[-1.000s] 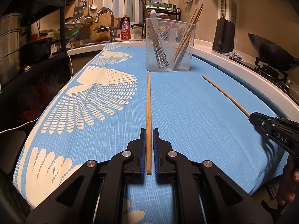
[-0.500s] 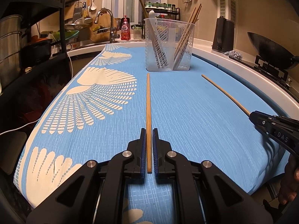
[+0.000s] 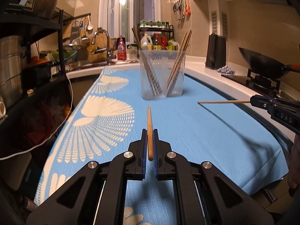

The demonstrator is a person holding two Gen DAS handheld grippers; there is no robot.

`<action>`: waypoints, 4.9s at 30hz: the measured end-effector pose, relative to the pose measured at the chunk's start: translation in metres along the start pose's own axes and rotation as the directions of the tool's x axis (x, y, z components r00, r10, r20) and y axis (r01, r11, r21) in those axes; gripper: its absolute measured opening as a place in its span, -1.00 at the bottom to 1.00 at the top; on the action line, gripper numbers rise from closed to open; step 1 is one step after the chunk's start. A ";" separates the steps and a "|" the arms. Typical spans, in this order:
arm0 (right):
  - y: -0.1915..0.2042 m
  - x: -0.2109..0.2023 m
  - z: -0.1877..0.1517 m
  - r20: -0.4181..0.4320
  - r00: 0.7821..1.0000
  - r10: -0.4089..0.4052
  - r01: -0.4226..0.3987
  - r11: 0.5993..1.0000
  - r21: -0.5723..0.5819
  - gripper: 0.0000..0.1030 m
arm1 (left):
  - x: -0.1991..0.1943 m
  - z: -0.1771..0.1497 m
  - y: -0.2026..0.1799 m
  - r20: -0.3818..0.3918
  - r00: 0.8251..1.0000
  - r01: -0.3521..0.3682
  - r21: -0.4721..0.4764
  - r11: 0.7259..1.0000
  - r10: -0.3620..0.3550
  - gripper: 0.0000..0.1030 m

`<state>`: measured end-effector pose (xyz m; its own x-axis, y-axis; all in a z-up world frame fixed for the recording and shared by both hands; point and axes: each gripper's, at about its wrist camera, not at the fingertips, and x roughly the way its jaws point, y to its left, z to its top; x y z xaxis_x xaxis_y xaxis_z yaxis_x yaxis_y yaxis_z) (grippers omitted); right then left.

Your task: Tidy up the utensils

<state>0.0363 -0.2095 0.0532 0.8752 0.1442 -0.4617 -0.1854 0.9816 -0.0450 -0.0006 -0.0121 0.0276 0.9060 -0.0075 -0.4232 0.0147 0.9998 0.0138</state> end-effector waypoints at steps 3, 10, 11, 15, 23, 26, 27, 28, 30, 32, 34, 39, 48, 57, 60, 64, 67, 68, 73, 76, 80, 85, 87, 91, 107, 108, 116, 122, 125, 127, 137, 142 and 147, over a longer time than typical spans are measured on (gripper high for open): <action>-0.002 -0.009 0.016 0.034 0.999 0.000 0.001 1.000 -0.011 -0.89 | -0.008 0.015 0.000 0.039 0.999 0.002 0.016 1.000 -0.003 -0.89; -0.010 -0.014 0.053 0.073 0.997 0.009 -0.008 1.000 -0.011 -0.89 | -0.011 0.051 0.007 0.078 0.997 0.022 0.030 0.999 -0.024 -0.89; -0.011 -0.014 0.059 0.076 0.997 0.015 -0.014 1.000 -0.010 -0.89 | -0.012 0.055 0.007 0.083 0.996 0.024 0.037 0.999 -0.027 -0.89; -0.008 -0.016 0.082 0.101 0.994 0.036 -0.034 0.999 -0.025 -0.89 | -0.013 0.081 0.009 0.100 0.994 0.043 0.052 0.998 -0.048 -0.89; -0.001 -0.015 0.129 0.116 0.987 0.113 -0.110 0.993 -0.035 -0.89 | 0.000 0.142 0.022 0.041 0.990 0.134 0.007 0.991 -0.134 -0.89; -0.001 -0.011 0.150 0.126 0.983 0.134 -0.131 0.991 -0.032 -0.89 | 0.008 0.165 0.026 0.011 0.986 0.169 -0.012 0.986 -0.169 -0.89; -0.002 -0.009 0.157 0.127 0.982 0.143 -0.140 0.990 -0.028 -0.89 | 0.010 0.173 0.027 0.008 0.985 0.175 -0.014 0.984 -0.175 -0.89; -0.002 -0.006 0.163 0.127 0.980 0.151 -0.149 0.989 -0.025 -0.89 | 0.013 0.178 0.027 0.004 0.984 0.181 -0.013 0.983 -0.181 -0.89; -0.001 -0.001 0.179 0.132 0.977 0.169 -0.168 0.986 -0.020 -0.89 | 0.019 0.193 0.029 -0.004 0.980 0.199 -0.022 0.980 -0.199 -0.89; 0.002 0.004 0.197 0.143 0.974 0.176 -0.175 0.984 -0.024 -0.89 | 0.025 0.209 0.030 -0.007 0.976 0.219 -0.035 0.975 -0.219 -0.89; 0.005 0.009 0.219 0.163 0.968 0.189 -0.187 0.982 -0.026 -0.89 | 0.030 0.229 0.031 0.007 0.974 0.226 -0.034 0.974 -0.226 -0.89; 0.016 0.024 0.279 0.227 0.953 0.201 -0.198 0.980 -0.033 -0.89 | 0.045 0.277 0.033 0.073 0.973 0.219 -0.029 0.975 -0.217 -0.89; 0.019 0.094 0.304 0.256 0.959 0.124 -0.136 0.990 0.030 -0.89 | 0.108 0.299 0.031 0.132 0.972 0.198 -0.021 0.980 -0.194 -0.89; 0.011 0.153 0.255 0.090 0.985 0.149 -0.152 0.988 0.033 -0.89 | 0.165 0.254 0.026 -0.005 0.978 0.208 -0.015 0.978 -0.208 -0.89; 0.013 0.147 0.248 0.068 0.984 0.163 -0.165 0.986 0.013 -0.87 | 0.158 0.250 0.028 -0.016 0.979 0.204 -0.021 0.979 -0.204 -0.83; 0.005 0.126 0.239 0.050 0.982 0.180 -0.182 0.983 0.027 -0.79 | 0.128 0.254 0.035 0.042 0.982 0.183 -0.018 0.983 -0.183 -0.24; -0.002 0.104 0.227 0.066 0.981 0.182 -0.185 0.982 0.037 -0.58 | 0.094 0.250 0.038 0.098 0.981 0.169 -0.027 0.985 -0.166 -0.10; -0.004 0.095 0.221 0.073 0.981 0.177 -0.180 0.983 0.038 -0.47 | 0.085 0.248 0.039 0.114 0.981 0.163 -0.034 0.986 -0.159 0.04; -0.012 0.053 0.175 0.135 0.982 0.128 -0.133 0.991 0.024 -0.05 | 0.045 0.210 0.036 0.172 0.983 0.085 -0.100 0.991 -0.067 0.42; -0.013 0.045 0.142 0.144 0.984 0.102 -0.102 0.995 -0.005 0.03 | 0.048 0.163 0.028 0.141 0.990 0.037 -0.134 0.990 -0.018 0.70; -0.020 0.066 0.101 0.101 0.994 0.052 -0.049 0.998 -0.030 0.13 | 0.087 0.103 0.016 -0.005 0.999 -0.037 -0.175 0.984 0.037 0.71; -0.028 0.084 0.083 0.060 0.997 0.047 -0.048 0.999 0.017 0.20 | 0.109 0.081 0.013 -0.079 0.994 -0.088 -0.185 0.979 0.074 0.71; -0.026 0.084 0.079 0.060 0.997 0.040 -0.041 0.999 0.013 0.26 | 0.106 0.082 0.013 -0.083 0.994 -0.093 -0.190 0.977 0.078 0.77; -0.029 0.086 0.074 0.057 0.998 0.029 -0.030 0.999 0.019 0.28 | 0.100 0.085 0.011 -0.073 0.993 -0.108 -0.165 0.980 0.097 0.84; -0.028 0.085 0.073 0.059 0.998 0.026 -0.028 0.999 0.020 0.40 | 0.091 0.083 0.000 -0.062 0.994 -0.100 -0.149 0.984 0.092 0.85; -0.028 0.085 0.073 0.059 0.998 0.025 -0.026 0.999 0.019 0.41 | 0.090 0.084 -0.001 -0.060 0.994 -0.101 -0.145 0.984 0.093 0.85; -0.030 0.087 0.074 0.058 0.998 0.013 -0.014 1.000 0.027 0.48 | 0.088 0.085 -0.003 -0.055 0.994 -0.098 -0.139 0.986 0.091 0.85; -0.029 0.088 0.074 0.057 0.998 0.008 -0.009 1.000 0.023 0.55 | 0.086 0.086 -0.003 -0.044 0.995 -0.097 -0.138 0.986 0.092 0.85; -0.030 0.088 0.073 0.059 0.998 0.002 -0.003 1.000 0.022 0.59 | 0.086 0.086 -0.003 -0.039 0.995 -0.096 -0.136 0.986 0.092 0.85; -0.031 0.089 0.073 0.060 0.998 -0.006 0.005 1.000 0.022 0.65 | 0.086 0.085 -0.004 -0.040 0.995 -0.092 -0.138 0.986 0.087 0.85; -0.034 0.092 0.073 0.063 0.998 -0.014 0.013 1.000 0.022 0.90 | 0.090 0.084 -0.005 -0.043 0.996 -0.086 -0.137 0.987 0.080 0.86; -0.033 0.091 0.073 0.063 0.998 -0.014 0.012 1.000 0.026 0.90 | 0.089 0.085 -0.005 -0.034 0.996 -0.090 -0.141 0.986 0.086 0.86; -0.033 0.092 0.073 0.062 0.998 -0.014 0.012 1.000 0.024 0.90 | 0.088 0.085 -0.005 -0.032 0.995 -0.094 -0.138 0.986 0.090 0.86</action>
<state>0.1552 -0.2191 0.0767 0.9038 0.1381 -0.4050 -0.1638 0.9861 -0.0292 0.1153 -0.0189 0.0669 0.8896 0.0834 -0.4490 -0.1290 0.9890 -0.0718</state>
